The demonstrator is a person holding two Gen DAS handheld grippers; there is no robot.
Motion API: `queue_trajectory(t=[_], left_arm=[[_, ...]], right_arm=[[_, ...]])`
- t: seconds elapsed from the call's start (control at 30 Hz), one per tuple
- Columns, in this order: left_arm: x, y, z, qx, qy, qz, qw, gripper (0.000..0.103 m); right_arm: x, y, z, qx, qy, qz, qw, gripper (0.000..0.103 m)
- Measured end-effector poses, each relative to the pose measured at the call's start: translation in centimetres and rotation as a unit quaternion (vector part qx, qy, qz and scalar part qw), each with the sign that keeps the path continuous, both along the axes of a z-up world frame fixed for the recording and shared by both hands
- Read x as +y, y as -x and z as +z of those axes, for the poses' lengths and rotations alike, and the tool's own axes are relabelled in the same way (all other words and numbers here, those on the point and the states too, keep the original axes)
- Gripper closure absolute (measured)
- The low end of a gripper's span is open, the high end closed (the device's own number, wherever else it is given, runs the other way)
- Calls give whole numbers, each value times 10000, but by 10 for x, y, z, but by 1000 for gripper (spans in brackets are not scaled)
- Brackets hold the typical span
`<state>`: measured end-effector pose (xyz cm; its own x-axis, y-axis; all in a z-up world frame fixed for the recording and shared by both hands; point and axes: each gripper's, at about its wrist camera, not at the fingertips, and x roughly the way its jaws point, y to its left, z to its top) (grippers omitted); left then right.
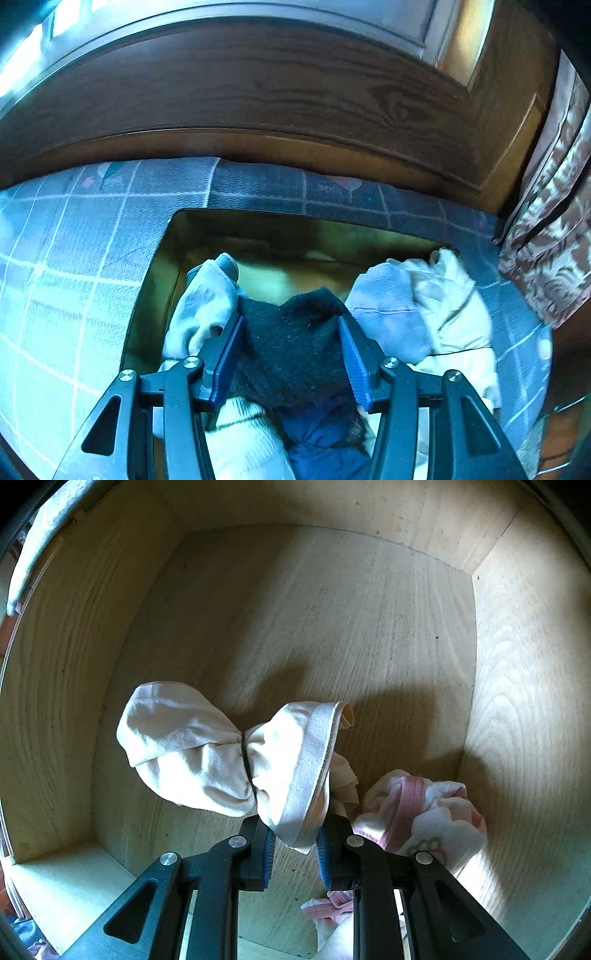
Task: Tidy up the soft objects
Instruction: 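Carry the black sock over the gold box and open the left gripper, then move the left gripper back into the drawer toward the strawberry-print socks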
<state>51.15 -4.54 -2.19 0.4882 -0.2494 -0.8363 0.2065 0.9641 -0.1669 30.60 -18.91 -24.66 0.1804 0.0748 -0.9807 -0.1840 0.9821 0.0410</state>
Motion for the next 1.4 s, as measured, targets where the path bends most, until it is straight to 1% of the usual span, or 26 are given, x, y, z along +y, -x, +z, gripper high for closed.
queue_trajectory(t=[0.07, 0.13, 0.17, 0.37, 0.47, 0.53, 0.67, 0.9, 1.1, 1.27, 1.4], left_arm=[[8, 7, 11, -149, 127, 96, 9998, 49], [11, 15, 23, -286, 201, 132, 9993, 44], [14, 19, 28, -344, 256, 144, 9990, 43], [38, 59, 57, -727, 537, 262, 9956, 43], [51, 84, 63, -836, 577, 256, 9945, 42], [60, 108, 66, -925, 558, 267, 9938, 43], [79, 143, 65, -982, 510, 253, 9935, 42], [107, 205, 54, -975, 412, 165, 9942, 42], [116, 268, 29, -807, 226, -151, 9964, 43], [109, 323, -3, -452, 52, -553, 9974, 43], [99, 353, -31, -107, 123, -793, 9967, 43]], right_arm=[[2, -1, 2, -7, 61, 11, 10000, 84], [4, 0, 2, -15, 120, 20, 9999, 83], [4, -1, 2, -17, 138, 13, 9999, 84], [18, 3, 0, -38, 276, -10, 9996, 83], [31, 5, -5, -51, 403, 2, 9992, 83], [35, 6, -5, -59, 468, -14, 9989, 83], [45, 6, -5, -68, 570, -23, 9983, 84], [55, 6, -9, -70, 656, 5, 9978, 83], [60, 5, -7, -68, 662, 19, 9978, 84], [61, 5, -8, -67, 646, 57, 9979, 84], [55, 4, -8, -63, 598, 114, 9981, 85]])
